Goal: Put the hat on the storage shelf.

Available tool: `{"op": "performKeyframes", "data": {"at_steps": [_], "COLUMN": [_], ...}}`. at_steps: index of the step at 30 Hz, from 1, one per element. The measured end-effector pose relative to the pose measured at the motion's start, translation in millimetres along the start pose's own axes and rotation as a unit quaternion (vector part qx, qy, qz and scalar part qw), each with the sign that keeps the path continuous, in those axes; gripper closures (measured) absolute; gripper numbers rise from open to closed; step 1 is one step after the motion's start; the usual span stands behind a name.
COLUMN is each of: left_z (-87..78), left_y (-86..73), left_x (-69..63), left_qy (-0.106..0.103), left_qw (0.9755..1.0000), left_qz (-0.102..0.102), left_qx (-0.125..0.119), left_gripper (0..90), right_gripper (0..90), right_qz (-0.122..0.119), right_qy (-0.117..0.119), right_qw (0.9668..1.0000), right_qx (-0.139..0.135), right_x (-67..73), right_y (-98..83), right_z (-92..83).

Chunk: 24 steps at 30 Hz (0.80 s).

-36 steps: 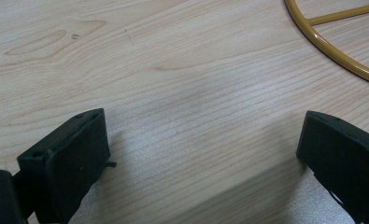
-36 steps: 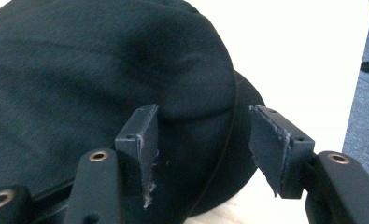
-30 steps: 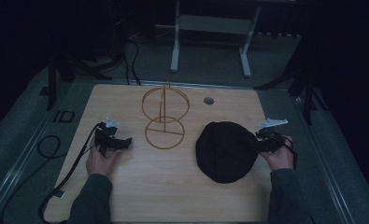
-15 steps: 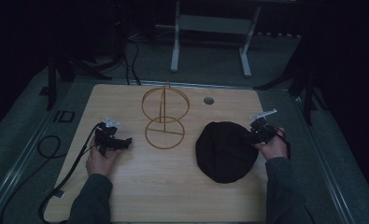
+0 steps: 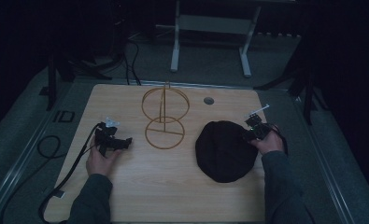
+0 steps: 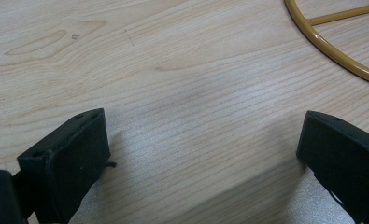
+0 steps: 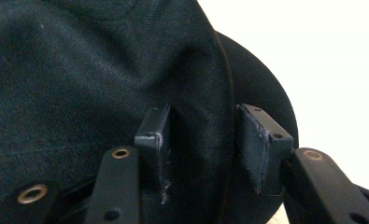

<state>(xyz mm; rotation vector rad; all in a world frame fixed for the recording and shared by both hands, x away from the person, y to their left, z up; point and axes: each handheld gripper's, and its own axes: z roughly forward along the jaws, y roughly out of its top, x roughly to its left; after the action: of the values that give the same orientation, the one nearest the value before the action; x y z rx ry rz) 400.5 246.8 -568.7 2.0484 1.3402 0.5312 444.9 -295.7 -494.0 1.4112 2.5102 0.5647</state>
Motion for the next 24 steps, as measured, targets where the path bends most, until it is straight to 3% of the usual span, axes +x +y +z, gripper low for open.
{"op": "performKeyframes", "data": {"at_steps": [7,13,24], "left_z": [0.0,0.0,0.1], "left_y": [0.0,0.0,0.1], "left_x": [-0.1,-0.1,0.0], "left_qy": [0.000,0.000,0.000], "left_qw": [1.0000,1.0000,1.0000], "left_qz": [0.000,-0.001,-0.001], "left_qx": [0.000,0.000,-0.001], "left_gripper": [2.1,2.1,2.1], "right_gripper": [68.5,76.2,77.3], "right_qz": [0.010,-0.006,-0.012], "right_qy": [-0.016,-0.027,0.004], "right_qw": [0.9993,0.9979,0.9964], "right_qx": [0.031,0.059,0.083], "right_x": [-0.2,2.1,-8.9], "right_y": [9.6,20.7,29.9], "right_z": [2.1,2.7,2.2]}}
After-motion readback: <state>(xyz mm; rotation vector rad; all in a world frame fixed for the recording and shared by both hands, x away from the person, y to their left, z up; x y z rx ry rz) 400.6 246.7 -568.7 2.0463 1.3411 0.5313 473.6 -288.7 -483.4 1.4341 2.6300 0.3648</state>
